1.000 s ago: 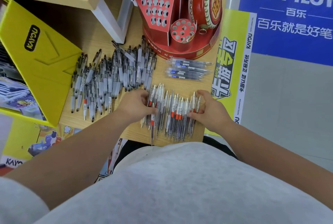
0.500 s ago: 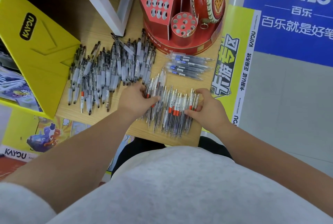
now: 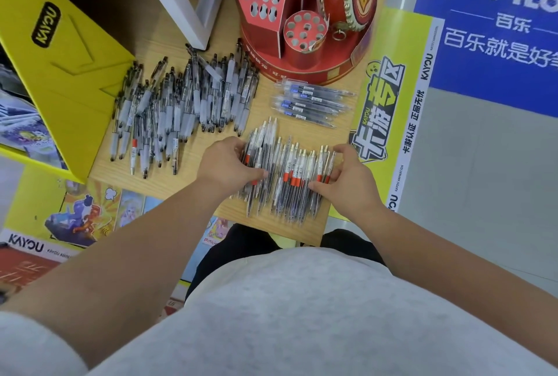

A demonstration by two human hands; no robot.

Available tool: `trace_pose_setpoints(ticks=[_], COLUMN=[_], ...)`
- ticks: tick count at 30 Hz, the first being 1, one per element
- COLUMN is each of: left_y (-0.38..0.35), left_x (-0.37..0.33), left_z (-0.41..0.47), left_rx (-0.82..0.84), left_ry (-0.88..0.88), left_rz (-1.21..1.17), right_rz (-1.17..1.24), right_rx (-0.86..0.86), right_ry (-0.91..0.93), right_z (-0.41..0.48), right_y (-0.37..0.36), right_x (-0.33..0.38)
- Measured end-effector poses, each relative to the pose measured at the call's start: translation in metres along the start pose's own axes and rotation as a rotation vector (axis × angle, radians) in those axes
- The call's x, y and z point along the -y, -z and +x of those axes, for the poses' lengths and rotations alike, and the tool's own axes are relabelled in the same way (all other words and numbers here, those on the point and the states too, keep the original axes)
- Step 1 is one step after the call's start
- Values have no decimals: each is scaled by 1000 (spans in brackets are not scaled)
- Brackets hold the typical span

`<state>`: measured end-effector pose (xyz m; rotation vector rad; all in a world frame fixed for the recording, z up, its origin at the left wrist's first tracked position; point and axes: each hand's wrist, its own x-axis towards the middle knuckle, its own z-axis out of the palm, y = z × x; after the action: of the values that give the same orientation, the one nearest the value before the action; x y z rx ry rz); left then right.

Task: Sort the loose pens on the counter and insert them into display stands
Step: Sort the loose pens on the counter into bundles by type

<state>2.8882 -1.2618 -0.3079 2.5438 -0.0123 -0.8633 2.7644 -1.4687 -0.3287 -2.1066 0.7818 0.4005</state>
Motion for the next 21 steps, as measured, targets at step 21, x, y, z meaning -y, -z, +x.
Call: trace_pose_setpoints(ticks=[21], left_y=[16], left_x=[23], left_z=[6], left_rx=[61], left_ry=[-150], left_rz=[-18], right_rz=[87], right_rx=[-144], right_ry=[-139], right_z=[-19], right_y=[-14], right_x=[8])
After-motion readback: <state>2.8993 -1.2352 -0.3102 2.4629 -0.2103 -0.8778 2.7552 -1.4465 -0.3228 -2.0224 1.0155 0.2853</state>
